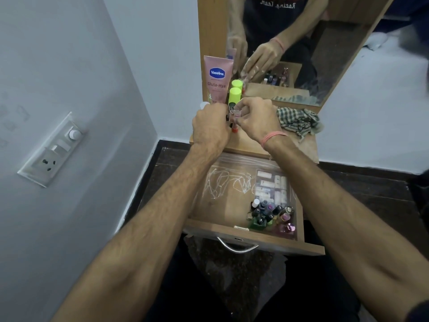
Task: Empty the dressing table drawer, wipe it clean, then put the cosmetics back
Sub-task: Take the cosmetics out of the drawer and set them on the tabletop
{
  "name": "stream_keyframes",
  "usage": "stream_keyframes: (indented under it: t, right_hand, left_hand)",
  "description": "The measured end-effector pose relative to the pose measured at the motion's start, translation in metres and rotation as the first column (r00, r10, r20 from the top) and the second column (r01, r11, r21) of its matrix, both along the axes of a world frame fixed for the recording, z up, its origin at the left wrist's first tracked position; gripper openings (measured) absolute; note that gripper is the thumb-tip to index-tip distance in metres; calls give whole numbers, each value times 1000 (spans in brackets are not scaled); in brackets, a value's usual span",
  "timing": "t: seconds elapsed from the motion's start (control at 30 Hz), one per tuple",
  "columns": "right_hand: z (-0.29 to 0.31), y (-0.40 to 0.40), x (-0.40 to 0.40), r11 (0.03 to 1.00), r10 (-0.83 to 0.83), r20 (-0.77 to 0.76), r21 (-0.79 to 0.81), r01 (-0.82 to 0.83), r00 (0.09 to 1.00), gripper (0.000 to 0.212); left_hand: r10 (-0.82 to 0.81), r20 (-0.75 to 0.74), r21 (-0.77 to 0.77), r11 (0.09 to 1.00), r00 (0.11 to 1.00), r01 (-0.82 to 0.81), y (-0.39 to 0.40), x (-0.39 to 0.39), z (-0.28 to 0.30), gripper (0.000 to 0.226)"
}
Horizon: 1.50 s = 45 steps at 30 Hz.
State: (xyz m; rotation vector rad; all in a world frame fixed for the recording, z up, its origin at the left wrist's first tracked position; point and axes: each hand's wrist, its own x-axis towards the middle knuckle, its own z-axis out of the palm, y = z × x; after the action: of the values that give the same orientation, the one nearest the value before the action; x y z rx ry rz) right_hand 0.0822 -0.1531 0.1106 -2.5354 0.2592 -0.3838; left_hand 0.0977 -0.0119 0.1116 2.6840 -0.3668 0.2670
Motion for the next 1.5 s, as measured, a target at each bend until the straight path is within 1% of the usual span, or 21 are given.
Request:
stream_keyframes:
  t: [0.07, 0.13, 0.2, 0.27, 0.3, 0.37, 0.43, 0.47, 0.5, 0.53, 0.6, 0.67, 0.7, 0.77, 0.87, 0.9, 1.0, 1.2, 1.33, 1.4, 1.5]
  right_hand:
    - [-1, -1, -2, 1000, -6, 4, 9, 6, 1000, 24]
    - [-2, -3, -4, 1000, -13, 9, 24, 12, 1000, 26]
    - [-2, -5, -9, 999, -25, 13, 46, 25, 1000, 30]
    - [-4, -9, -20, 998, -39, 28, 51, 37, 999, 33]
    - [-4, -11, -28, 997, -44, 35, 58, 42, 998, 32]
    - [-7, -13, -53, 995, -39, 6, 89, 38, 999, 26]
    - [-13, -16, -83, 995, 16, -104, 97, -6, 994, 19]
    - [-17, -17, -97, 995, 51, -180, 98, -34, 982, 17]
    - [-22, -18, -112, 994, 82, -256, 95, -60, 963, 16]
    - [-26, -19, -126, 994, 98, -318, 70, -80, 943, 17]
    - [-32, -18, -149, 993, 105, -392, -1, -115, 914, 18]
    - [-33, -15, -165, 987, 134, -443, -21, -160, 887, 19]
    - [-33, -12, -170, 983, 150, -465, -23, -181, 873, 19]
    - [-33, -6, -180, 974, 177, -491, -36, -223, 853, 16]
    - [-39, -1, -188, 961, 179, -473, -105, -257, 863, 15]
    - [-40, 0, -189, 953, 178, -475, -136, -272, 862, 15]
    - [-43, 6, -190, 932, 153, -470, -223, -285, 869, 11]
    - [-45, 11, -188, 904, 103, -486, -319, -285, 868, 7]
    - [-44, 15, -188, 860, 68, -494, -411, -302, 867, 18]
    - [-42, 19, -187, 829, 88, -491, -446, -337, 867, 21]
    - [-39, 25, -185, 815, 114, -512, -442, -375, 851, 22]
  left_hand:
    - [-17, 40, -11, 1000, 999, 17, 1, -7, 1, 27]
    - [-42, 111, -22, 999, 993, 45, 3, -17, -1, 29]
    - [-68, 173, -86, 993, 983, 84, 6, -29, -7, 27]
    - [-123, 161, -171, 974, 979, 150, 12, -41, -19, 23]
    - [-168, 109, -212, 959, 980, 188, 16, -48, -27, 19]
    - [-282, -68, -267, 929, 957, 255, 25, -63, -42, 10]
    - [-396, -265, -295, 902, 879, 317, 32, -78, -59, 9]
    - [-439, -342, -299, 889, 831, 347, 35, -86, -66, 12]
    - [-472, -399, -298, 878, 786, 376, 36, -94, -74, 16]
    - [-495, -423, -296, 867, 759, 401, 36, -102, -80, 20]
    - [-518, -413, -270, 855, 749, 443, 34, -113, -91, 29]
    - [-512, -430, -228, 858, 743, 460, 31, -118, -93, 34]
    - [-504, -426, -193, 862, 751, 469, 29, -118, -93, 33]
    - [-504, -368, -148, 862, 781, 486, 25, -121, -95, 23]
    - [-525, -323, -116, 848, 787, 517, 20, -125, -96, 8]
    - [-533, -319, -108, 842, 784, 528, 19, -125, -98, 6]
    - [-537, -296, -100, 840, 790, 534, 18, -125, -105, 11]
    - [-525, -266, -42, 844, 808, 535, 17, -123, -112, 7]
    - [-514, -256, -54, 853, 818, 519, 21, -121, -112, 12]
    - [-504, -243, -72, 862, 829, 502, 24, -119, -112, 14]
    - [-481, -211, -69, 875, 851, 478, 33, -117, -107, 10]
